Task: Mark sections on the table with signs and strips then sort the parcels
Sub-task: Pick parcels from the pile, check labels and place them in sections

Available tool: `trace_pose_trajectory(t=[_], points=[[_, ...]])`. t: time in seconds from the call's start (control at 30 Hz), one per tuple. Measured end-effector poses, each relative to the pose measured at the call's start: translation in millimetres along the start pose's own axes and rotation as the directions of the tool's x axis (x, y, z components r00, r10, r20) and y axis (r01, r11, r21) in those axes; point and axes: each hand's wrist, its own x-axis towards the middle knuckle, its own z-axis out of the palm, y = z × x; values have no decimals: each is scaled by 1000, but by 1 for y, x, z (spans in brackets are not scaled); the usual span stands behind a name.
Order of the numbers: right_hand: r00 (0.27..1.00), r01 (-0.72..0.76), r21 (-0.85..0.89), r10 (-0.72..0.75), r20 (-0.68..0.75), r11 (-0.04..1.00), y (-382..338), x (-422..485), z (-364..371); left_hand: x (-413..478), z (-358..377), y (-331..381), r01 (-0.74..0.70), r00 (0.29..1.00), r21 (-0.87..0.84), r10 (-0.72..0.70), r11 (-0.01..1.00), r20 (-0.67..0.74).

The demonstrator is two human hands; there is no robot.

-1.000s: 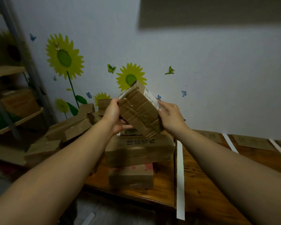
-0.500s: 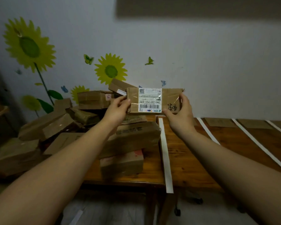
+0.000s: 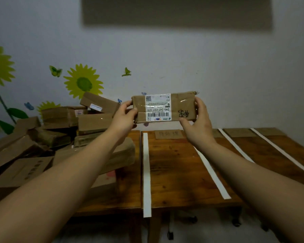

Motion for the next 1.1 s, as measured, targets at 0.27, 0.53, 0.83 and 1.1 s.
trace_pose_trajectory(t=[0.27, 0.53, 0.83, 1.1], points=[[997, -77, 50, 78, -9, 996, 75, 38, -112, 5, 146, -4, 131, 989, 13, -131, 991, 68], [940, -270, 90, 282, -190, 959, 149, 71, -223, 3, 317, -17, 257, 902, 58, -261, 965, 343], [897, -405, 56, 409, -167, 912, 236, 99, -276, 17, 460, -46, 286, 813, 81, -286, 955, 507], [898, -432, -105, 418, -137, 896, 297, 138, -334, 79, 564, -38, 308, 708, 126, -316, 943, 632]])
